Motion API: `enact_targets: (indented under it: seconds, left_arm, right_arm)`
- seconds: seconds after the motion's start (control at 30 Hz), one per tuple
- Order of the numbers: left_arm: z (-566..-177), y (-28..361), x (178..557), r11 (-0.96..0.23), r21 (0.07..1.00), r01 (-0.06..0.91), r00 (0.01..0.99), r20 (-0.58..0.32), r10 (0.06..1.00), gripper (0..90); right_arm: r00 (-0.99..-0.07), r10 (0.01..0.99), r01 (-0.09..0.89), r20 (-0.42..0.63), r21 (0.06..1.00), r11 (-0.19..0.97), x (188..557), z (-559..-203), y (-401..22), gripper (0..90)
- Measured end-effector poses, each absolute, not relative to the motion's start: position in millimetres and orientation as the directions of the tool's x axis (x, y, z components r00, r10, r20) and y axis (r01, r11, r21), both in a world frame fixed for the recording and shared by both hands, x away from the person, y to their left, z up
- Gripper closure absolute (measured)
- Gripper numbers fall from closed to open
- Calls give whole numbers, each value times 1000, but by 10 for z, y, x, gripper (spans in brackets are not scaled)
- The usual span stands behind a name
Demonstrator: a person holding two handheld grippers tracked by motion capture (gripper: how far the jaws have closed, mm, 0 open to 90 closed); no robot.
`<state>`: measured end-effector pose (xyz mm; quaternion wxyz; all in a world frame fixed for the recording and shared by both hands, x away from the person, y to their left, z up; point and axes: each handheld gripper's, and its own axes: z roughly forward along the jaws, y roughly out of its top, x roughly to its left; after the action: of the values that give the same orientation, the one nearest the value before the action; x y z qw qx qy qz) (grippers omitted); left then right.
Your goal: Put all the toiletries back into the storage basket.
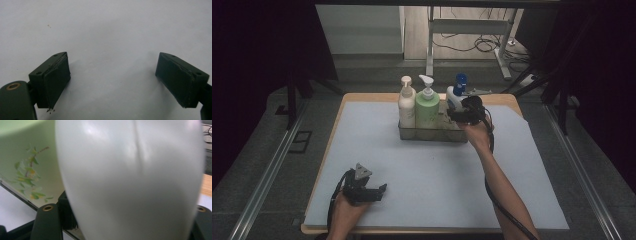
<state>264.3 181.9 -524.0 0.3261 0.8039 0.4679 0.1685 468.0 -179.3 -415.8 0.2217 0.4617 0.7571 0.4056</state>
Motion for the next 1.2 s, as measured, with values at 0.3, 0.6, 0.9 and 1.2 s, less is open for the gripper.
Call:
enact_targets:
  seconds: [0.3, 0.6, 0.9, 1.2]
  left_arm:
    - [-5240, 1818, 2642, -349, 682, 642, 505, -34, 863, 120]
    - [-5240, 1817, 2641, -349, 682, 643, 505, -34, 863, 120]
    - [-5240, 1817, 2642, -349, 683, 642, 505, -34, 863, 120]
    - [-5240, 1818, 2642, -350, 682, 642, 505, -33, 862, 120]
  right_arm:
    - [-491, 871, 496, 26, 830, 255, 4557, -4131, -1879, 330]
    - [-509, 860, 495, 43, 832, 251, 4427, -4136, -1993, 365]
    - [-533, 845, 490, 37, 828, 273, 4284, -4137, -2067, 406]
    - [-528, 849, 495, 30, 823, 278, 4171, -4181, -2202, 506]
